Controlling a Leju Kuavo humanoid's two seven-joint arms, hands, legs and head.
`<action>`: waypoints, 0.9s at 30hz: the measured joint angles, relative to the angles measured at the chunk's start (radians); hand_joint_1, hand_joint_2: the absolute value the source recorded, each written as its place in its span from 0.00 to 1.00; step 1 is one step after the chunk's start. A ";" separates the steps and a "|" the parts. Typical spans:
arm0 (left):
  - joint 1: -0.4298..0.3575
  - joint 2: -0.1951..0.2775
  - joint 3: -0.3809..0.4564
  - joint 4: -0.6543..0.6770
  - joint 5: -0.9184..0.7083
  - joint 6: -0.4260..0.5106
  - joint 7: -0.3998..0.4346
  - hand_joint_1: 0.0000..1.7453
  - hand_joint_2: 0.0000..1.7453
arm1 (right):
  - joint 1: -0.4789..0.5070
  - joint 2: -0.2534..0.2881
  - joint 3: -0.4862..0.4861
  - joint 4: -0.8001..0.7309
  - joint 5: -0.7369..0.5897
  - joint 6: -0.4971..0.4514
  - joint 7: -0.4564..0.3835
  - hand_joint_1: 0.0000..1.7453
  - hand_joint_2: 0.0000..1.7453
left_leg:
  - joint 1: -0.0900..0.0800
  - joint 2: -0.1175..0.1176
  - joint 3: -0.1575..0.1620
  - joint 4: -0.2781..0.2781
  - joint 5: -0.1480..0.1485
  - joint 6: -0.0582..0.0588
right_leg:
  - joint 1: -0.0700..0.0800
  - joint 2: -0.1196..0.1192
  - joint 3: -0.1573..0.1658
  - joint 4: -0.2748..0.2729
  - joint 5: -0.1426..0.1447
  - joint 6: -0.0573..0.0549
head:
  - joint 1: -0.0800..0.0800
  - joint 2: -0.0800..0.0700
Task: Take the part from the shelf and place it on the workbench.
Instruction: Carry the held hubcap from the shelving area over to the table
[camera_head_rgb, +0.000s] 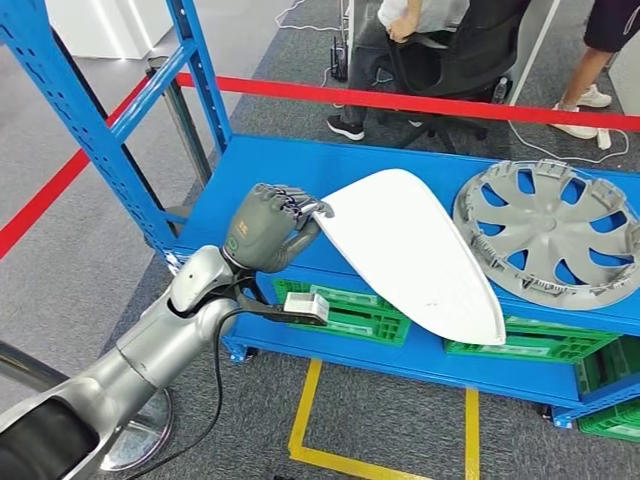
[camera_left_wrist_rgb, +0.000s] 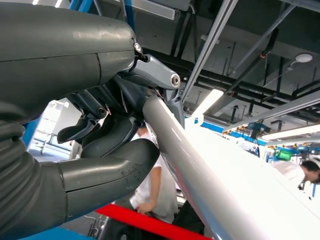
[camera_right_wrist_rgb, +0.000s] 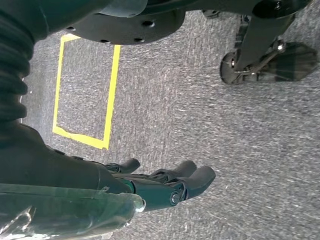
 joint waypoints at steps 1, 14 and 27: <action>-0.001 0.001 0.000 -0.001 0.000 0.000 0.000 1.00 1.00 | 0.000 0.000 0.000 0.000 0.001 0.000 0.000 0.00 1.00 | -0.001 0.000 0.052 -0.072 0.014 0.005 | 0.001 0.001 -0.008 0.000 0.007 0.003 | -0.001 0.000; 0.009 0.013 0.001 -0.007 0.003 0.003 0.002 1.00 1.00 | 0.004 0.000 -0.001 0.000 0.003 -0.002 0.010 0.00 1.00 | -0.010 0.005 0.031 -0.216 0.121 0.050 | 0.001 -0.002 -0.060 0.263 -0.143 0.051 | 0.007 0.000; 0.013 0.029 0.005 -0.008 0.006 0.006 0.002 1.00 1.00 | -0.003 0.001 -0.002 0.000 0.003 0.003 0.011 0.00 1.00 | -0.006 0.003 -0.083 0.021 -0.021 -0.010 | 0.005 -0.004 0.059 -0.015 -0.044 -0.012 | 0.000 0.000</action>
